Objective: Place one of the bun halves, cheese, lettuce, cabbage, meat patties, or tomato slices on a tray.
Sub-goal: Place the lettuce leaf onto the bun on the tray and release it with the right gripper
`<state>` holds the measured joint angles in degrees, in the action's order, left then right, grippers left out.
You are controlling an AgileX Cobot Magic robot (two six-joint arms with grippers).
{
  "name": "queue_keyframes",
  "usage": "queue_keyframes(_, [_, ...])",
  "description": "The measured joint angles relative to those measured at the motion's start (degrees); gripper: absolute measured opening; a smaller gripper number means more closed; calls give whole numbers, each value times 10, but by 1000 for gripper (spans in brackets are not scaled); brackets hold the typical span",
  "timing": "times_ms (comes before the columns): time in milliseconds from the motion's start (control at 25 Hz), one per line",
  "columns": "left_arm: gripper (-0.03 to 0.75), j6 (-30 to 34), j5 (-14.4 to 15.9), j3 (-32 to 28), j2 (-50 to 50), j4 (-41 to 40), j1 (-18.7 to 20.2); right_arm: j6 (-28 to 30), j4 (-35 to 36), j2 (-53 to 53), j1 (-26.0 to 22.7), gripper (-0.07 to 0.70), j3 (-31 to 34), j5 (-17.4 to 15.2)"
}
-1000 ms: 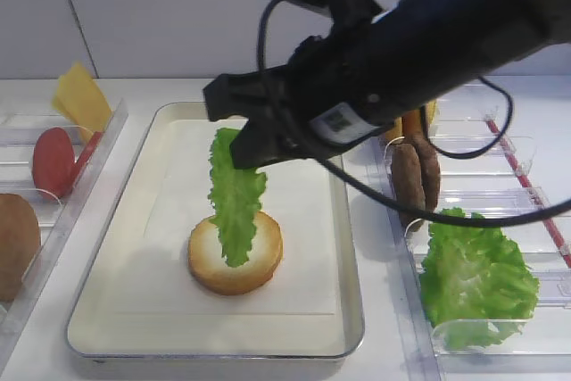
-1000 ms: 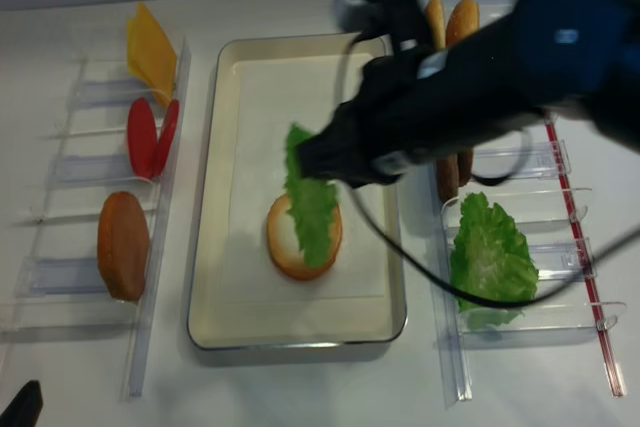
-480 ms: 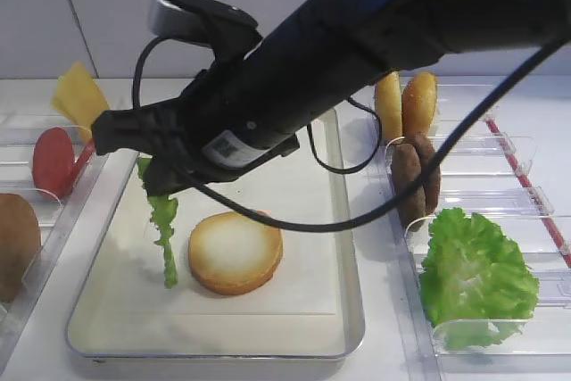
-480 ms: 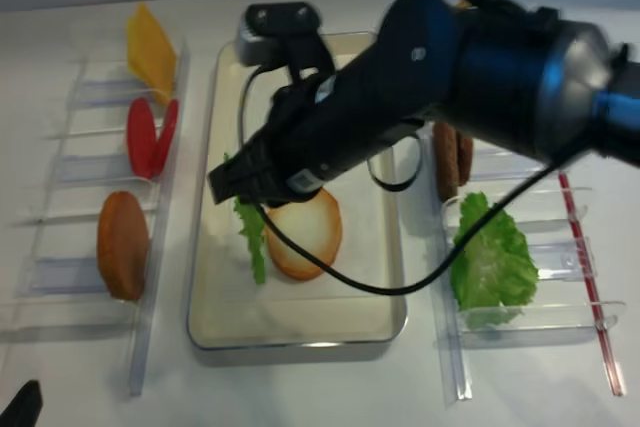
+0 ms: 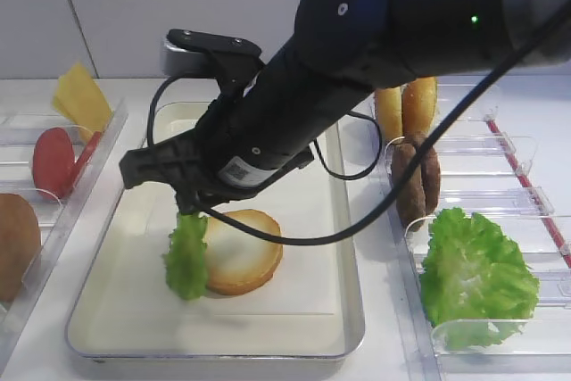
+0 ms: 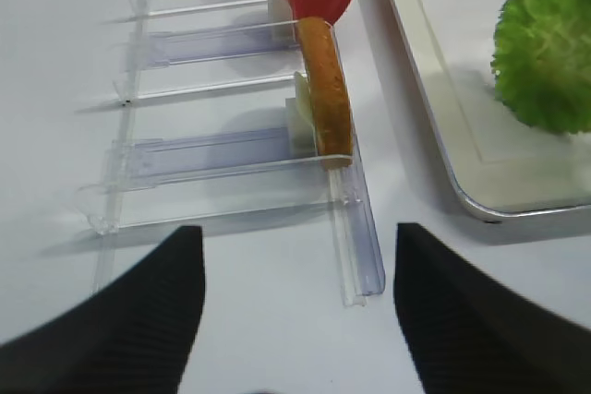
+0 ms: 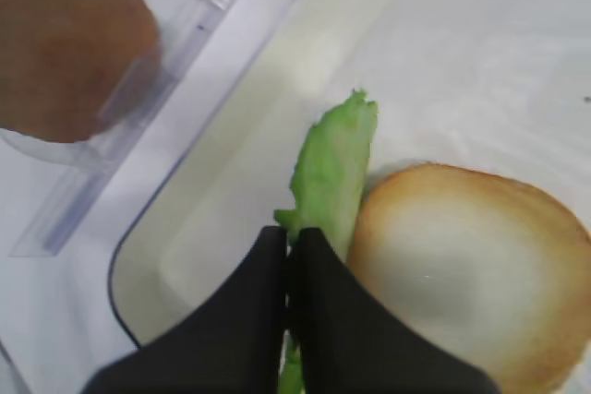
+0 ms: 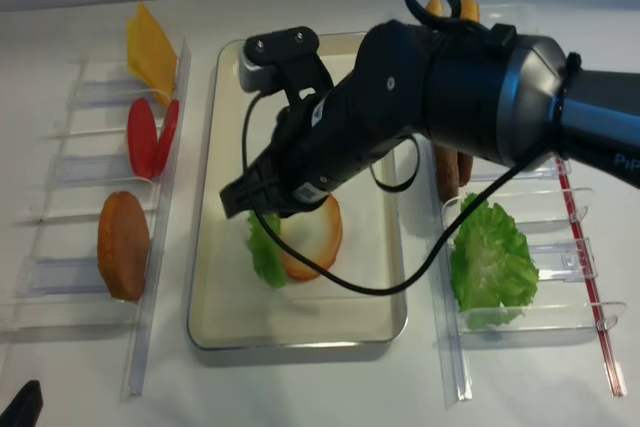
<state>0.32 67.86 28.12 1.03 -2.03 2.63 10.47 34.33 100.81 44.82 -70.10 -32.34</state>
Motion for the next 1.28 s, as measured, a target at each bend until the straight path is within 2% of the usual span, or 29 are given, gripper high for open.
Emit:
queue_keyframes(200, [405, 0, 0, 0, 0, 0, 0, -105, -128, 0, 0, 56, 0, -9])
queue_keyframes(600, [405, 0, 0, 0, 0, 0, 0, -171, -236, 0, 0, 56, 0, -22])
queue_keyframes(960, [405, 0, 0, 0, 0, 0, 0, -177, -248, 10, 0, 75, 0, -29])
queue_keyframes(1040, [405, 0, 0, 0, 0, 0, 0, -174, -248, 11, 0, 151, 0, -32])
queue_keyframes(1200, [405, 0, 0, 0, 0, 0, 0, -157, -248, 11, 0, 505, -1, -36])
queue_keyframes(1280, [405, 0, 0, 0, 0, 0, 0, -154, -248, 11, 0, 625, -1, -40])
